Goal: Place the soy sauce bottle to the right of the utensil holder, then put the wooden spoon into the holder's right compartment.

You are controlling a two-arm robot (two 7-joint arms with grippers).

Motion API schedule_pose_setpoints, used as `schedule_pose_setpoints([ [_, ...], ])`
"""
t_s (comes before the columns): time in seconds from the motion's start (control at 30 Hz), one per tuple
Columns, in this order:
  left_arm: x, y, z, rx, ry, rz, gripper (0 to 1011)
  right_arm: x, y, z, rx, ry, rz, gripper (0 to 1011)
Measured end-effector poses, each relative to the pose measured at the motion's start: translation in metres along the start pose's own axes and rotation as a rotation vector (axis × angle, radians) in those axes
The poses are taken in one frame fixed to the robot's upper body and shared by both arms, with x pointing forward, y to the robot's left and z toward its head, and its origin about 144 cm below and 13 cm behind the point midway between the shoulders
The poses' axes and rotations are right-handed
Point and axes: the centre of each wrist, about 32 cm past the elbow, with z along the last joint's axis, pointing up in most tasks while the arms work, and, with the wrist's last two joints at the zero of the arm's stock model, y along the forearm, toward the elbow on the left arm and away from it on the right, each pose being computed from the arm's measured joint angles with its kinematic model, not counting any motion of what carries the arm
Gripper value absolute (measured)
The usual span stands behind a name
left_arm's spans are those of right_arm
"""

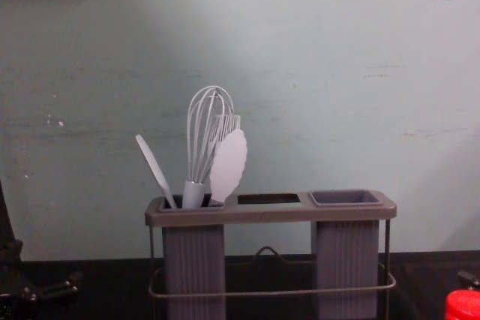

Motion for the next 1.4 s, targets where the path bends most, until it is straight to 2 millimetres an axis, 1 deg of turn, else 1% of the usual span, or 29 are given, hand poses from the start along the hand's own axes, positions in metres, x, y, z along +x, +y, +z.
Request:
schedule_pose_setpoints([
  [1.4,0.0000,0.0000,0.0000,0.000,0.000,0.000,1011,0.0000,0.0000,0.0000,0.000,0.000,0.000,1002],
])
